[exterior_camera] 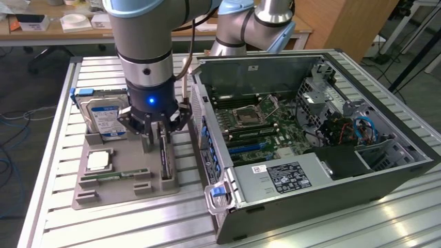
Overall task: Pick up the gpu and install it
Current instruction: 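Pick up the gpu and move the gpu toward the slot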
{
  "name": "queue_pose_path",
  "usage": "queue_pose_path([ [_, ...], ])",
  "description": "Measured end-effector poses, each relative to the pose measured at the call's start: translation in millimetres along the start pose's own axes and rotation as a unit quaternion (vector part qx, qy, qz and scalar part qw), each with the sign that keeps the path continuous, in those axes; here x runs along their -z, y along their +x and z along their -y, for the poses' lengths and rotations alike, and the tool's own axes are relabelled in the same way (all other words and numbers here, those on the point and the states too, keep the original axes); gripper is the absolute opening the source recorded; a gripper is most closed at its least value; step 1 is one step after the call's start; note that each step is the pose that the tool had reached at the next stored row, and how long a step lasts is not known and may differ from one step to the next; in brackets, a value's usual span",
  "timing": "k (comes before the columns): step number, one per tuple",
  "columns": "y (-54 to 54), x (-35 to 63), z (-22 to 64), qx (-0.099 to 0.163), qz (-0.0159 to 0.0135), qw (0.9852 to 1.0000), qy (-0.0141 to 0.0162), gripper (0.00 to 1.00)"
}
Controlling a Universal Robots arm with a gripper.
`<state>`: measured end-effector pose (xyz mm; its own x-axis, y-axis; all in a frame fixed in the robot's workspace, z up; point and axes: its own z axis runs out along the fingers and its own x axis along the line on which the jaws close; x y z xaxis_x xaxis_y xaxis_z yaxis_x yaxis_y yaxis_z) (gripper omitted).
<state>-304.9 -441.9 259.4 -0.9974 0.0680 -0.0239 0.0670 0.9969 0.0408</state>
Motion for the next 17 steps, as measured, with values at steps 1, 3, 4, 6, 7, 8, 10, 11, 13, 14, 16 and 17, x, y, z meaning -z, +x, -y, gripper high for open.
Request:
queue_pose_path([
  [1,0.0,-1.6,0.1,0.000,0.0000,1.0000,0.0002,0.41],
  [3,0.2,-5.0,0.2,0.000,0.0000,1.0000,0.0005,0.41],
  [4,0.2,-6.9,0.3,0.000,0.0000,1.0000,0.0007,0.41],
  [6,0.3,-10.5,0.4,0.000,0.0001,1.0000,0.0008,0.41],
  [7,0.3,-12.2,0.5,0.000,0.0001,1.0000,0.0009,0.41],
  [8,0.4,-13.8,0.5,0.000,0.0001,1.0000,0.0009,0.41],
  [10,0.4,-16.9,0.7,0.000,0.0000,1.0000,0.0010,0.41],
  [11,0.5,-18.5,0.7,0.000,0.0001,1.0000,0.0010,0.41],
  [13,0.6,-21.6,0.9,0.000,0.0001,1.0000,0.0011,0.41],
  [14,0.6,-23.2,0.9,0.000,0.0001,1.0000,0.0011,0.41],
  [16,0.7,-26.2,1.1,0.000,0.0002,1.0000,0.0011,0.41],
  [17,0.7,-27.8,1.1,0.000,0.0002,1.0000,0.0011,0.41],
])
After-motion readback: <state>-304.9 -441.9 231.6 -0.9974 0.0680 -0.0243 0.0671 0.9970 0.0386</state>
